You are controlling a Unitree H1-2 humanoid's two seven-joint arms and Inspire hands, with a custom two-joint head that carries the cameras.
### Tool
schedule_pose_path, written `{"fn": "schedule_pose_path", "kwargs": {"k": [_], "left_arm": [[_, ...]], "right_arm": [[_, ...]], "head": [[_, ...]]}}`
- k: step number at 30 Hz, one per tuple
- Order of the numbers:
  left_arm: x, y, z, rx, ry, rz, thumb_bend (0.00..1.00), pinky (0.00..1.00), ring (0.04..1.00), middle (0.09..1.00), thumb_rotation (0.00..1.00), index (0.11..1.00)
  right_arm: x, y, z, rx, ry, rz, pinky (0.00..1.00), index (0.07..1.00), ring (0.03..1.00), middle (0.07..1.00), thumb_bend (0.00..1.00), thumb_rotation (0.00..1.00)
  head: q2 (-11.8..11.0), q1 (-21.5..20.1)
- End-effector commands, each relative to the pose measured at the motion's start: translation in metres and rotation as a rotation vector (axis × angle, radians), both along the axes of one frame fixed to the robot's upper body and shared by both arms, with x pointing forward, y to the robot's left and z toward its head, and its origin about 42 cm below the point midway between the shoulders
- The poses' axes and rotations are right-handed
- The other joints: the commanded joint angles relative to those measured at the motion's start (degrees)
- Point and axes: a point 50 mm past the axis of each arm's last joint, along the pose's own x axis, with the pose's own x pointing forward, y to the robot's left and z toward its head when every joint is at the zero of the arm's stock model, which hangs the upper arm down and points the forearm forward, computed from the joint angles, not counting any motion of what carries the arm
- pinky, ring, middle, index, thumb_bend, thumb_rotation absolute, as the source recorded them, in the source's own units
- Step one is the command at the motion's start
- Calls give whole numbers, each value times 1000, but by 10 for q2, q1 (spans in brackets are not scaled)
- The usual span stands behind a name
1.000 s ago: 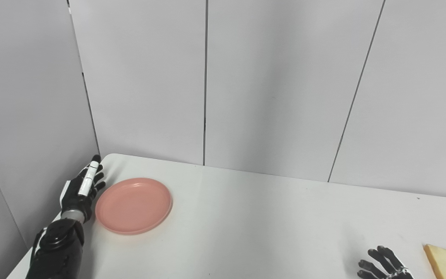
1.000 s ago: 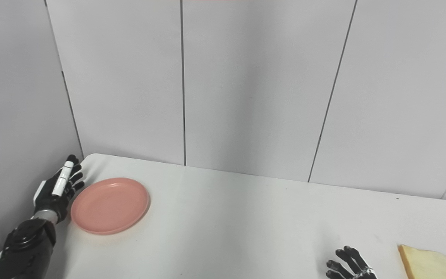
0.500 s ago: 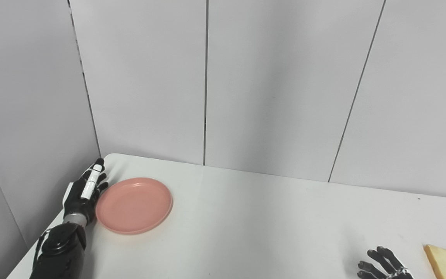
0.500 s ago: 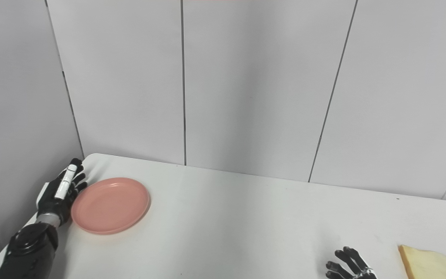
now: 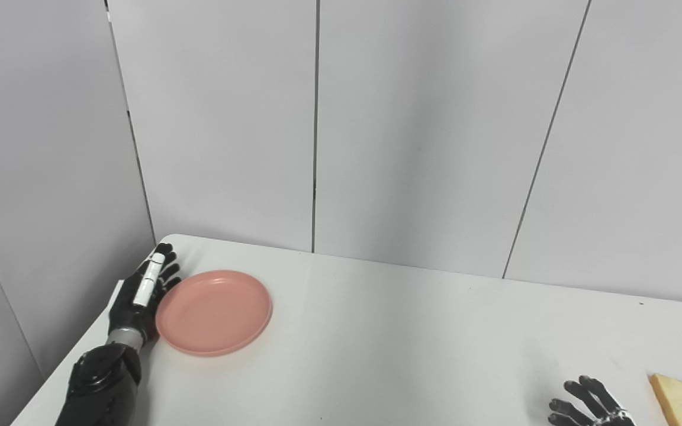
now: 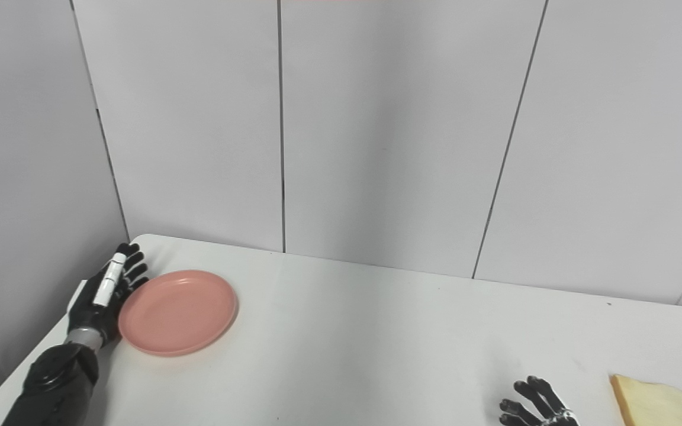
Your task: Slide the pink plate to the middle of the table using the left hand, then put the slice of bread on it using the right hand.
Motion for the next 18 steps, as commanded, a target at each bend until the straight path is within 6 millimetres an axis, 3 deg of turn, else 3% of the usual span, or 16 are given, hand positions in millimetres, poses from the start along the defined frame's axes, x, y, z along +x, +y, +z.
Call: {"fn": "schedule_pose_path", "kwargs": {"k": [1,7,18], "left_arm": [[28,-14,47,-4,-135,-64,797,859,908,902,665,805],[34,-32,46,-19,-146,-137,813,895,931,936,665,853],[42,-65,43,-24,-123,-188,830,845,903,895,640,796]], "right_arm": [[-9,-10,-61,-26,188,4,646,768,678,769,687,984],[-10,-8,-60,-13,189,6,646,766,673,763,698,959],[-11,-5,-59,-24,186,17,638,767,663,764,709,955]], "head": [[0,0],[2,-4],[6,-11]]}}
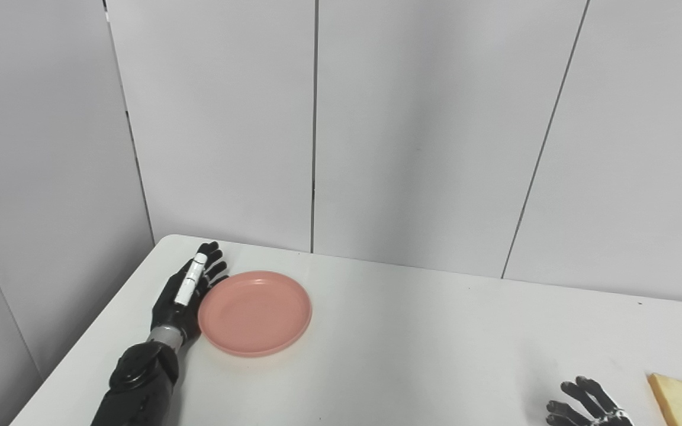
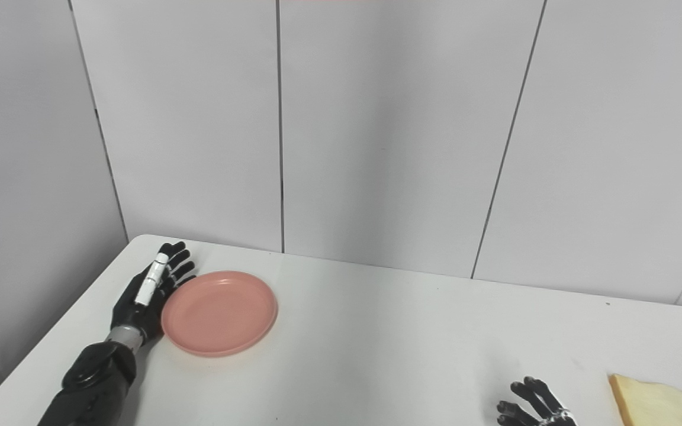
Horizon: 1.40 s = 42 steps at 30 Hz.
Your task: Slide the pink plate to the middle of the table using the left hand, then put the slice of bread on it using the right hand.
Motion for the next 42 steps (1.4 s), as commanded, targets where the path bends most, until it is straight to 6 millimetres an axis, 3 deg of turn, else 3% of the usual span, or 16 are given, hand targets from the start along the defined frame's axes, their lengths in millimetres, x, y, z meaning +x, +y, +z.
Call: {"fn": "schedule_pose_path", "kwargs": {"k": [1,13,19,30,39,42], "left_arm": [[26,-17,45,3,-105,-45,828,845,902,892,634,792],[27,-72,46,-17,-89,-142,820,863,897,891,632,788],[26,-98,38,-5,-72,-219,805,866,896,898,637,808],[22,-126,32,-13,-41,-272,826,851,890,889,621,804],[20,-140,32,-16,-48,-332,812,820,886,889,641,804],[19,-141,33,-13,-50,-349,813,820,887,893,653,805]], "right_arm": [[-11,-6,-59,-22,186,10,636,765,661,762,709,954],[-12,2,-57,-31,184,8,620,754,651,753,728,942],[-15,12,-53,-26,186,11,608,744,639,745,755,909],[-19,28,-48,-31,184,28,627,742,654,757,782,882],[-22,55,-39,-55,181,36,654,748,669,764,739,931],[-22,69,-35,-55,185,37,662,757,676,773,738,938]], "head": [[1,-2],[13,-26],[23,-68],[38,-120],[54,-192],[58,-234]]}}
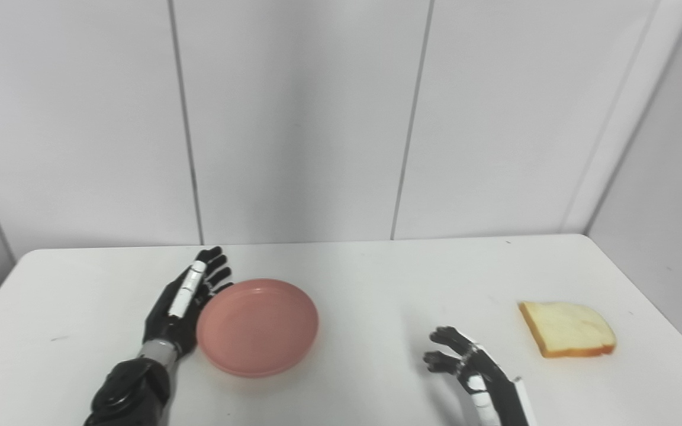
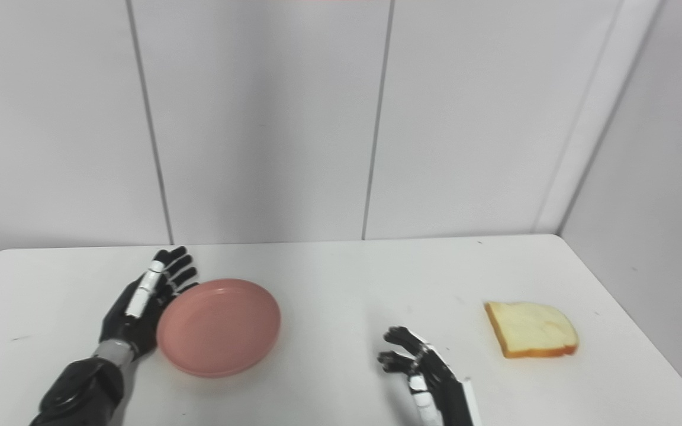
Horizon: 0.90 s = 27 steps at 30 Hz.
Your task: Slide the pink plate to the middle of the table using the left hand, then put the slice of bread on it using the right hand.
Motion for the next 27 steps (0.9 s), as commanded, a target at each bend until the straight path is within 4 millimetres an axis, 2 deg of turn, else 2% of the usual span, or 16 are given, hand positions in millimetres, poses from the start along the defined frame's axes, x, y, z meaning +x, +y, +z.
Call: {"fn": "schedule_pose_path", "kwargs": {"k": [1,4,9,13,16,22,24,27], "left_arm": [[11,-8,27,8,-77,-44,813,813,884,890,661,806],[10,-8,27,-10,-72,-54,803,816,885,888,663,804],[9,-8,26,-23,-61,-62,804,856,903,900,673,816],[9,-11,25,-37,-59,-70,791,874,912,905,676,822],[9,-14,23,-42,-62,-80,789,871,914,904,685,823],[7,-17,21,-56,-47,-81,791,863,905,894,676,827],[7,-17,19,-58,-41,-79,789,864,903,887,669,817],[6,-16,15,-60,-36,-99,772,880,921,912,677,840]], "right_arm": [[-15,47,-34,113,157,21,663,759,676,777,742,946],[-13,61,-31,110,159,21,662,764,675,786,742,959],[-12,75,-23,91,157,10,667,784,685,803,700,996],[-11,81,-19,79,116,-11,665,792,693,797,648,1000],[-11,82,-19,78,62,-37,648,775,663,760,611,987],[-11,78,-18,78,31,-77,663,775,675,756,642,966],[-8,70,-9,108,49,-96,660,786,695,778,688,903],[-4,50,16,154,60,-117,707,798,736,813,733,892]], "head": [[2,-19],[5,-52],[11,-75],[12,-85],[12,-89],[12,-99],[10,-102],[9,-105]]}}
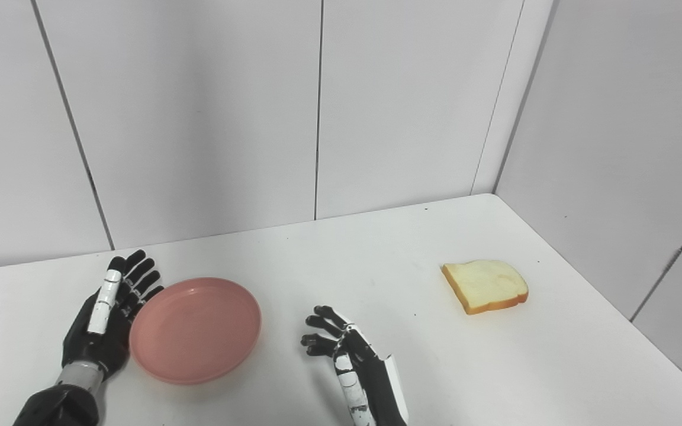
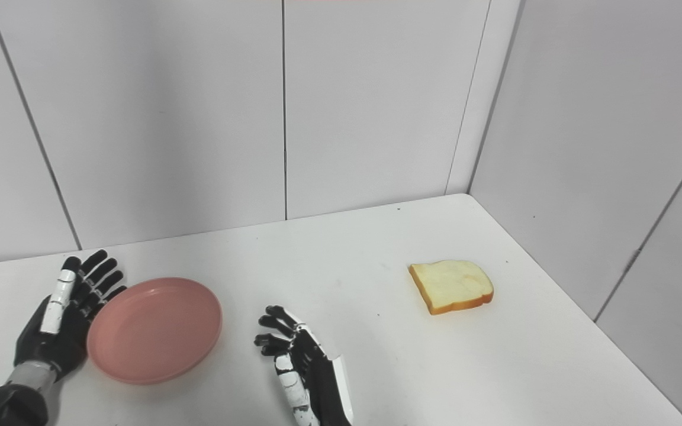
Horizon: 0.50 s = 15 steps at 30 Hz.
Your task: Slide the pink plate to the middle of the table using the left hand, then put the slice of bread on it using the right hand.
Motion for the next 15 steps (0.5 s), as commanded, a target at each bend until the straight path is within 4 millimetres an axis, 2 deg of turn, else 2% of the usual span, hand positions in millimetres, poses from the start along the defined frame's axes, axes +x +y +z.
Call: {"fn": "schedule_pose_path", "kwargs": {"k": [1,9,15], "left_arm": [[8,-1,12,-9,-32,-15,769,890,922,915,676,843],[12,-3,7,-16,-22,-18,769,903,928,918,669,838],[13,-4,5,-13,-24,-11,779,900,921,913,660,834]], "right_arm": [[-2,-20,13,8,9,-25,735,806,754,825,747,889],[14,-88,73,-130,-53,-55,728,832,783,836,820,852],[25,-137,114,-409,-88,-29,742,870,798,840,820,900]], "head": [[0,-1],[-7,-8],[-13,-2]]}}
